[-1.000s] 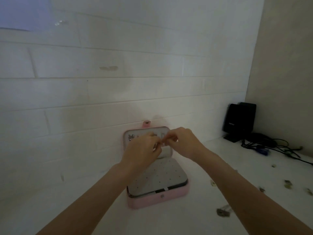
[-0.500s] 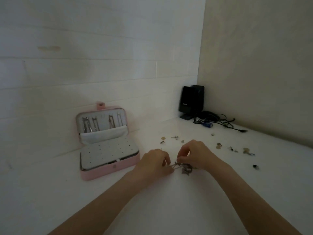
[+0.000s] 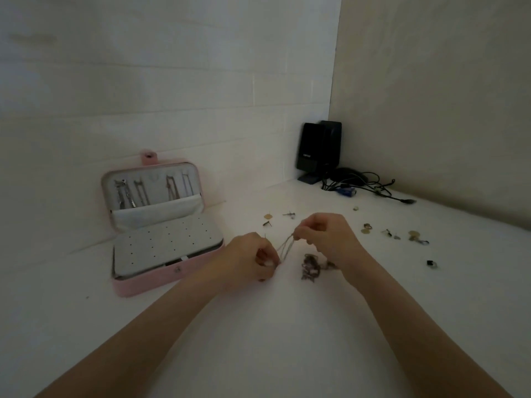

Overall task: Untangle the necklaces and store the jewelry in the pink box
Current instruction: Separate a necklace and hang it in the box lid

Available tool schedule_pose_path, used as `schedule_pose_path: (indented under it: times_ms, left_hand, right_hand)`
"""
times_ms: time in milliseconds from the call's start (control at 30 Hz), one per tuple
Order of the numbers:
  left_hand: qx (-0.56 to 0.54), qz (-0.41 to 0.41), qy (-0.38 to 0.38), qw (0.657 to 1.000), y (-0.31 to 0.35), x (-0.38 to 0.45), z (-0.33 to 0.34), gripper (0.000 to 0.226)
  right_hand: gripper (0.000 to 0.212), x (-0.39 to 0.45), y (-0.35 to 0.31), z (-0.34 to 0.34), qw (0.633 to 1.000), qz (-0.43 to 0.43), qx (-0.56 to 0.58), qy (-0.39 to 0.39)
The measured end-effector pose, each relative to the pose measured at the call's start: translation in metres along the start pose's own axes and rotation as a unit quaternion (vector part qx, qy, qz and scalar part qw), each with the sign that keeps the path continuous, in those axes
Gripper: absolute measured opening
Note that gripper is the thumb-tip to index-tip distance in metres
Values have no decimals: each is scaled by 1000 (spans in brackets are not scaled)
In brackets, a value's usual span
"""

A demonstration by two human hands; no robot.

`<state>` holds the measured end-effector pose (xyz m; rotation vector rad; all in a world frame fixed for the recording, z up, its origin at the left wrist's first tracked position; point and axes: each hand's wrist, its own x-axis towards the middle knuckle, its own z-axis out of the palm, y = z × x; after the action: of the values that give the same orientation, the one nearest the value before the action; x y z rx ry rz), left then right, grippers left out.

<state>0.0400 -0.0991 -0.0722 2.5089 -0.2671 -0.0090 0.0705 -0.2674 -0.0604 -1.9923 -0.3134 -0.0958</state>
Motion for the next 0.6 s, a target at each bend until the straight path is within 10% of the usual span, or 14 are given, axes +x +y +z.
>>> schedule_pose_path:
  times_ms: [300, 600]
  left_hand:
    - [-173, -12, -6, 985, -11, -9, -16, 10]
    - [-537, -102, -2, 837, -1, -21, -23, 15]
  right_hand:
    - [15, -8, -4, 0, 960, 71, 269, 1]
    - [12, -12, -5, 4, 942, 80, 326, -1]
